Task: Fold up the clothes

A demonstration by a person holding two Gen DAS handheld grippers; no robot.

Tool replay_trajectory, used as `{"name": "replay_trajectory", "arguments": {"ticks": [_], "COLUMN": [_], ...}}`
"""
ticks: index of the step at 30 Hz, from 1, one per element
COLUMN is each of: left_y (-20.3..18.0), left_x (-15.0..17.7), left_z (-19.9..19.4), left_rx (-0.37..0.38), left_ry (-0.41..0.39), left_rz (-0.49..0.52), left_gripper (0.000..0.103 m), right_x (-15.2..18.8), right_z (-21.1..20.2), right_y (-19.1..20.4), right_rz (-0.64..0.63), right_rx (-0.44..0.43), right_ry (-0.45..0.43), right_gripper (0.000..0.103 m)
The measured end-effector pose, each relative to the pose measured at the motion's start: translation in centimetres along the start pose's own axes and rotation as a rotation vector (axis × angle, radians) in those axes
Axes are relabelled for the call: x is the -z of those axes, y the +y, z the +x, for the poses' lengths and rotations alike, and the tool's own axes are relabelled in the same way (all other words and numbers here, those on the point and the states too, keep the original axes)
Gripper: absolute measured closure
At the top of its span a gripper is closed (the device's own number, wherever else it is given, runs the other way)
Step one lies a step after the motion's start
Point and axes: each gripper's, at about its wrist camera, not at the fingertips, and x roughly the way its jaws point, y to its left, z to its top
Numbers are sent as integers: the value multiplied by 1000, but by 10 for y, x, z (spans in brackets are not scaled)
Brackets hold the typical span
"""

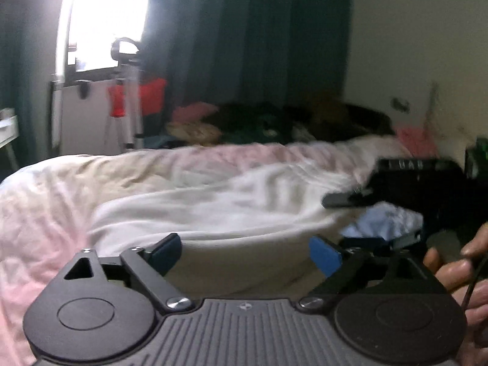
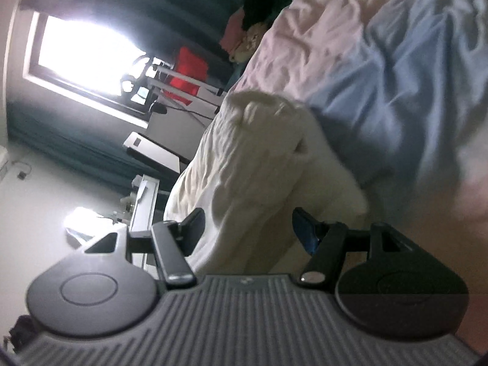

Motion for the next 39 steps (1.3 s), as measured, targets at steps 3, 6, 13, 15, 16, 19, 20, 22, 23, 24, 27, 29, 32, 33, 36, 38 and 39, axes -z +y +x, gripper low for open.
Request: {"name": "replay_trajectory", "arguments": {"ticks": [3,6,13,15,16,19,20,22,23,24,27,29,32,33,36,38,39], "left_y": [32,45,76,88,94,111,116,125,129,133,146,152,156,157,158,158,158], "left_x": [-4,-8,-15,-13,-12,-4,-1,6,9,13,23,27,28,28,27,28,29], "left_z": [-9,-21,-36,-34,-32,-23,-20,-13,-8,-4,7,9,12,13,19,27,32], "left_rx": [-25,-20,14,22,30,62,80,110,118,127,173,199,230,238,236,222,224], "left_ry": [-23,-48,-60,-56,-52,-3,12,34,47,61,81,72,76,82,124,187,211], "left_rz": [-71,-116,-282,-330,-356,-487,-529,-595,-629,-663,-776,-822,-853,-855,-836,-833,-843], "left_gripper": [11,11,11,11,11,11,11,11,10,10,8,4,2,1,0,2,3], "right_x": [4,9,18,14,11,-3,-7,-11,-12,-13,-8,-2,3,4,7,7,8], "right_z": [12,17,-11,-19,-19,-12,-10,-8,-7,-6,8,16,25,27,29,28,25], "right_y": [6,13,48,49,43,9,-2,-15,-21,-24,-31,-35,-31,-29,-18,-9,-5], "right_rz": [-26,-96,-320,-364,-347,-204,-156,-92,-67,-49,-16,-1,-52,-73,-143,-190,-200], "right_rx": [58,125,102,128,156,216,235,241,238,235,198,165,178,188,219,242,247], "right_ry": [-84,-172,-348,-398,-390,-296,-264,-228,-215,-200,-131,-93,-68,-66,-47,-37,-40], "right_gripper": [38,54,73,73,73,68,66,50,45,36,28,25,25,25,25,34,42]}}
